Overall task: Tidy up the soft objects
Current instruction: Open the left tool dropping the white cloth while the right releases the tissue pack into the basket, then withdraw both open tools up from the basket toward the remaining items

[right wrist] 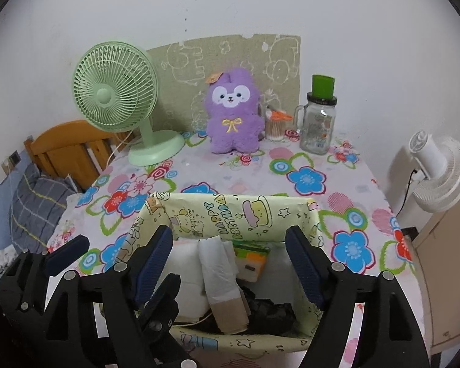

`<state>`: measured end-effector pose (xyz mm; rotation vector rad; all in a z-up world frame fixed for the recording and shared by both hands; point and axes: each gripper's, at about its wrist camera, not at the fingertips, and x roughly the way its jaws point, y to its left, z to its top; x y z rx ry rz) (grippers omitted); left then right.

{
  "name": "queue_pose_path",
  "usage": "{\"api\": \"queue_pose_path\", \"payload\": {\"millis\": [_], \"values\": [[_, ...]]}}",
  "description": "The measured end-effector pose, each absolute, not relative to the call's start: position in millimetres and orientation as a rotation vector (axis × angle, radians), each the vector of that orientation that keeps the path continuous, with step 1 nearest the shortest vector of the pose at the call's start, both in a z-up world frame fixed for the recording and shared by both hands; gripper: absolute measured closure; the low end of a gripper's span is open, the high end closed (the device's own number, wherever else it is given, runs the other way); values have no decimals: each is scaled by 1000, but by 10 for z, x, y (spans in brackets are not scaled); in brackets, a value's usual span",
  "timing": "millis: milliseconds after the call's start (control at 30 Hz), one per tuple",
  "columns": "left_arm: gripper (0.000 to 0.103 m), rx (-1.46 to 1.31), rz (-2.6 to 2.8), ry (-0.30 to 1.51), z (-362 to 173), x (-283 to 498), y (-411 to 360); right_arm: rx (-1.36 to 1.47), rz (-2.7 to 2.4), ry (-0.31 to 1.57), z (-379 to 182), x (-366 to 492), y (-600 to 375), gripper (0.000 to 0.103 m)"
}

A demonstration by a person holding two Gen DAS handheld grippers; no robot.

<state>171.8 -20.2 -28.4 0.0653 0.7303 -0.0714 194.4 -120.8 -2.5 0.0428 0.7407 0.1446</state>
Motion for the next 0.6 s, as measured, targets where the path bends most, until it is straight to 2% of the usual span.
{"api": "queue_pose_path", "payload": {"millis": [200, 467, 600], "values": [[0, 67, -75, 709, -229, 1641, -238, 35, 131, 731, 11, 1836, -1231, 21], [0, 56, -92, 684, -158, 1480, -289, 23, 113, 711, 83, 1643, -1298, 12], [0, 54, -91, 670, -116, 1404, -298, 21, 108, 704, 107, 1545, -1314, 11]]}}
